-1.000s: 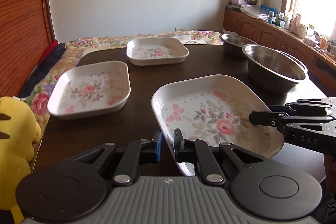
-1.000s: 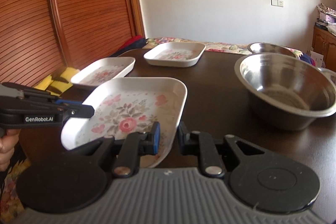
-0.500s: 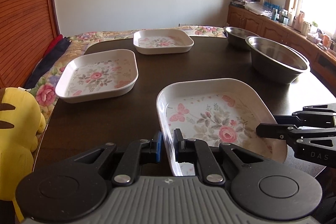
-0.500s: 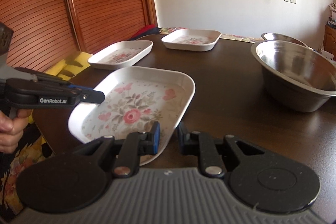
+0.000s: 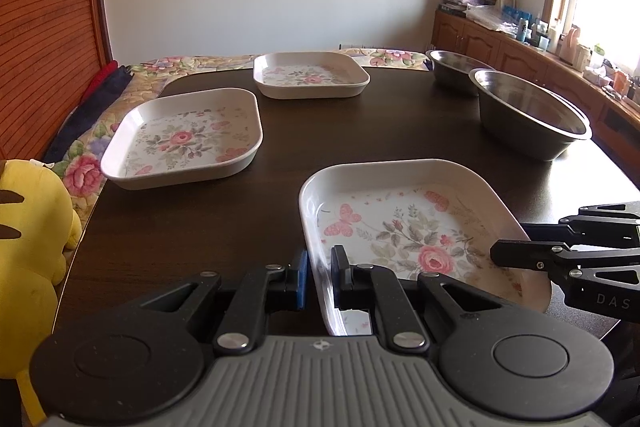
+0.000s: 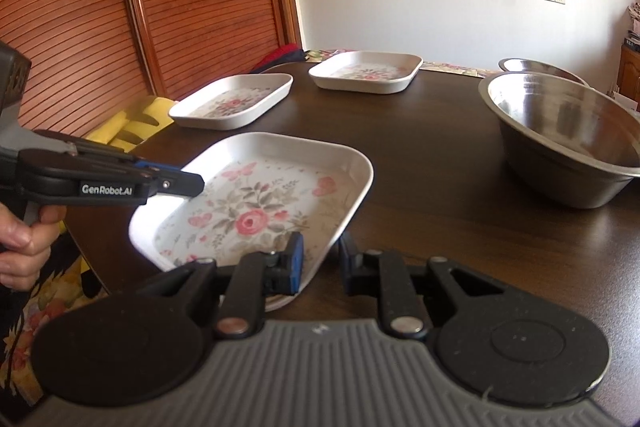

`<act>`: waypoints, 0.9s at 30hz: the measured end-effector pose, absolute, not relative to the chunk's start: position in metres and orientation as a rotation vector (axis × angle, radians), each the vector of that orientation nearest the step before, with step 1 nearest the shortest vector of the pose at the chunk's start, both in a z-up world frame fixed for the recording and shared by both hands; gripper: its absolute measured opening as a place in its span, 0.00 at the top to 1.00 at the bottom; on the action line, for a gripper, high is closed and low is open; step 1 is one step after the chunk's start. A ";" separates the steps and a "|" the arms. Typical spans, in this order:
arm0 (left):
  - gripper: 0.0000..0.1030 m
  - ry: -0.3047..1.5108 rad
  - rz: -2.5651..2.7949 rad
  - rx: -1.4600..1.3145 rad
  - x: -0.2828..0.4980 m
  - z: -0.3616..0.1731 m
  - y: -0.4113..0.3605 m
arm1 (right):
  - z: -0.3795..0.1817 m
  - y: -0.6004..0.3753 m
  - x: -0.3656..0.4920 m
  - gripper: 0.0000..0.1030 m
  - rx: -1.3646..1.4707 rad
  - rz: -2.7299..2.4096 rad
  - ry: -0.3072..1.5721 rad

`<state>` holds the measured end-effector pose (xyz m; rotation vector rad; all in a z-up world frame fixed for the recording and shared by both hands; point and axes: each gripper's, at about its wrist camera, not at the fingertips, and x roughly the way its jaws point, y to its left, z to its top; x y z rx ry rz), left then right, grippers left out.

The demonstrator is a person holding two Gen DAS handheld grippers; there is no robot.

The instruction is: Organize plates and bowls

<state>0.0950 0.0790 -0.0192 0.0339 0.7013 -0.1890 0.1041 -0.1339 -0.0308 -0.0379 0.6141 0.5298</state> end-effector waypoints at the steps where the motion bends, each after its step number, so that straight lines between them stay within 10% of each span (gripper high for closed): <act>1: 0.88 0.702 -0.190 0.032 0.095 -0.019 0.079 | -0.031 -0.134 0.104 0.79 -0.036 0.528 0.612; 13: 0.77 0.678 -0.168 0.023 0.096 -0.012 0.088 | -0.006 -0.144 0.106 0.79 -0.039 0.491 0.523; 27: 0.03 0.599 -0.107 0.049 0.111 0.017 0.109 | 0.020 -0.112 0.141 0.67 -0.077 0.566 0.467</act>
